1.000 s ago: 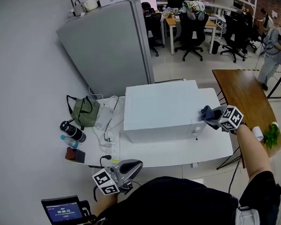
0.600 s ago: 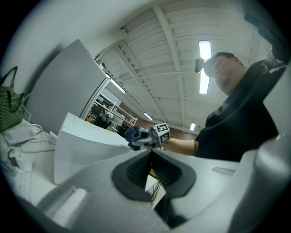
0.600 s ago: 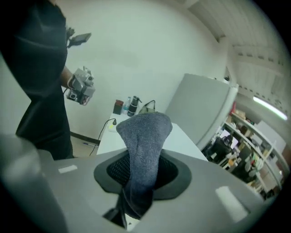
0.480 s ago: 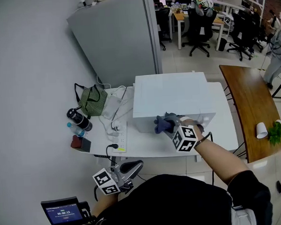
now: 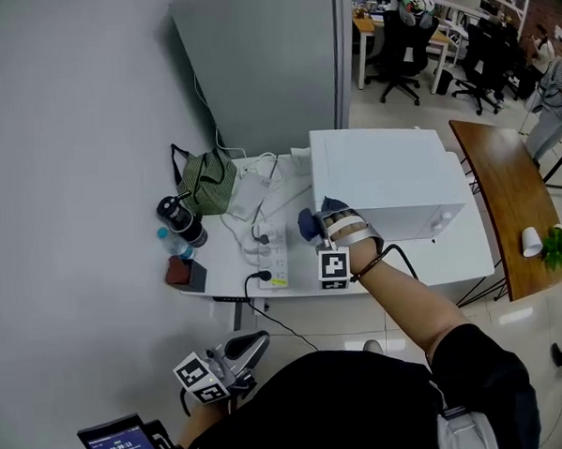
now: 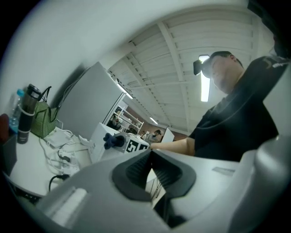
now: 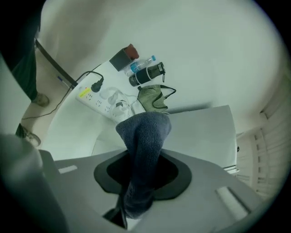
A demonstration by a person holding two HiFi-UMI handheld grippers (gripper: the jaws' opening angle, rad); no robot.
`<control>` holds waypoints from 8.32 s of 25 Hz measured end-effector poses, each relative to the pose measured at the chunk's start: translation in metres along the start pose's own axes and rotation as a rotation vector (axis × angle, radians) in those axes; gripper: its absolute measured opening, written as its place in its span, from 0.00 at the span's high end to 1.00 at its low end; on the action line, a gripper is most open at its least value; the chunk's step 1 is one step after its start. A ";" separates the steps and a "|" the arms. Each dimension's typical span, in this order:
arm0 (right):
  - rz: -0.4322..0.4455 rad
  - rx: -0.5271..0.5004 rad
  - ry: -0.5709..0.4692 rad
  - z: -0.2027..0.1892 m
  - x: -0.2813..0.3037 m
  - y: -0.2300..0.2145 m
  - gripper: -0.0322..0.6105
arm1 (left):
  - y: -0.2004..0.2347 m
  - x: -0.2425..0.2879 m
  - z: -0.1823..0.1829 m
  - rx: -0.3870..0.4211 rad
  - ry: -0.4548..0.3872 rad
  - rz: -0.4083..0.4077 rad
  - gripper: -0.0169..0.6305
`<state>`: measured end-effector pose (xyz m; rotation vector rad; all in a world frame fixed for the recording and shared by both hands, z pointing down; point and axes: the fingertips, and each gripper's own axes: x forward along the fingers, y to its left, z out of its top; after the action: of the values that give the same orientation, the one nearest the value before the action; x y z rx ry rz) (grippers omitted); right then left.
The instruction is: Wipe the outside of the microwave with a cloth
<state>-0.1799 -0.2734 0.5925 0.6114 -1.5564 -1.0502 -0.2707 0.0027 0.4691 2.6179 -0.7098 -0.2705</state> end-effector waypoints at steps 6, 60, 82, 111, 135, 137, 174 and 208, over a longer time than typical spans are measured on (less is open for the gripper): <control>-0.027 0.045 0.065 -0.069 -0.025 0.007 0.79 | -0.007 0.019 0.001 0.010 0.008 -0.024 0.97; 0.507 2.194 -0.292 -0.320 -0.065 0.111 0.80 | -0.056 0.151 -0.041 -0.011 0.087 -0.116 0.97; 0.822 2.039 -0.369 -0.113 0.029 0.118 0.80 | -0.004 0.026 -0.029 -0.045 0.077 0.104 0.97; 0.787 2.125 -0.350 -0.173 -0.032 0.144 0.81 | -0.027 0.071 -0.045 -0.058 0.094 0.010 0.97; 0.426 2.324 -0.152 -0.336 -0.014 0.194 0.81 | -0.043 0.128 -0.055 -0.062 0.169 -0.069 0.97; 0.411 2.332 -0.165 -0.347 -0.020 0.194 0.81 | -0.052 0.146 -0.060 -0.063 0.178 -0.101 0.97; 0.554 2.531 0.012 -0.327 0.020 0.255 0.81 | -0.050 0.139 -0.071 -0.074 0.234 -0.032 0.97; 0.522 2.059 -0.783 -0.106 -0.297 0.121 0.80 | -0.086 0.016 -0.055 0.014 0.117 -0.172 0.97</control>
<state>0.0165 -0.0022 0.5503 0.9594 -2.9106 1.2927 -0.2037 0.0807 0.4799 2.6861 -0.4503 -0.1610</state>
